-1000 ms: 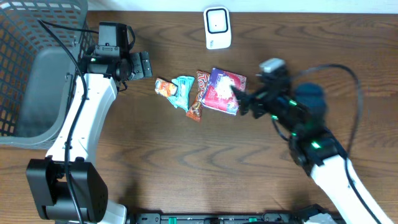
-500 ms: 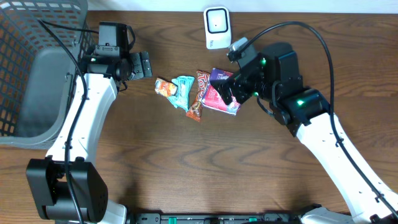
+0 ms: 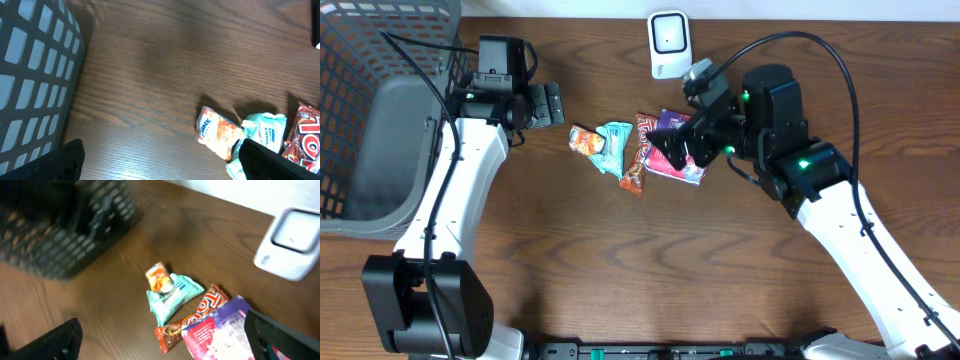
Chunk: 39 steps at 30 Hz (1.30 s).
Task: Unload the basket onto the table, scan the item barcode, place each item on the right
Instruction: 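Raise the right gripper and reach toward the pink box, then grasp the pink box with the right gripper and lift it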
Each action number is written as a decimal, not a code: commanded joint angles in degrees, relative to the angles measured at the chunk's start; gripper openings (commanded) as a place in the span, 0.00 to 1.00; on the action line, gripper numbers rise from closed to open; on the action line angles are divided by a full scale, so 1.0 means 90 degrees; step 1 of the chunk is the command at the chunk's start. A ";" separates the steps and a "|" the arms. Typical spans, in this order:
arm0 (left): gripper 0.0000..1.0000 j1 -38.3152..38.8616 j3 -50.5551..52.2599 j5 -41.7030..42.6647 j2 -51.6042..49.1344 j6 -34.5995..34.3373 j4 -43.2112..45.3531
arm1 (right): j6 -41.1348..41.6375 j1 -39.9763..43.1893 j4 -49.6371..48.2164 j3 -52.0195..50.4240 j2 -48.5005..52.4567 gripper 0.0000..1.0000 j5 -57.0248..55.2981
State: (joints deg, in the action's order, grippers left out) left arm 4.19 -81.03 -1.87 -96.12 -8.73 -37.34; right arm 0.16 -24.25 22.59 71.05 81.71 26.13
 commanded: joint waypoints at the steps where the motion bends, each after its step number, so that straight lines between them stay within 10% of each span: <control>1: 0.98 -0.0029 0.0019 -0.0061 -0.0056 0.0058 -0.0015 | 0.1455 -0.0019 -0.0087 0.0068 0.0005 0.99 -0.1020; 13: 0.98 -0.0029 0.0022 -0.0061 -0.0056 0.0058 -0.0015 | 0.3186 0.0194 0.0393 0.0107 0.0296 0.92 -0.2501; 24: 0.98 -0.0029 0.0019 -0.0061 -0.0056 0.0058 -0.0015 | 0.2336 0.0845 0.3257 0.2113 0.2154 0.99 -0.1814; 39: 0.98 -0.0029 0.0019 -0.0061 -0.0056 0.0058 -0.0015 | 0.2171 0.0782 0.3062 0.2120 0.2841 0.99 -0.1865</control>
State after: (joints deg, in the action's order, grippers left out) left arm 4.19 -81.03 -1.87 -96.12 -8.73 -37.34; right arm 20.51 -16.97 50.30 89.32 107.55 10.50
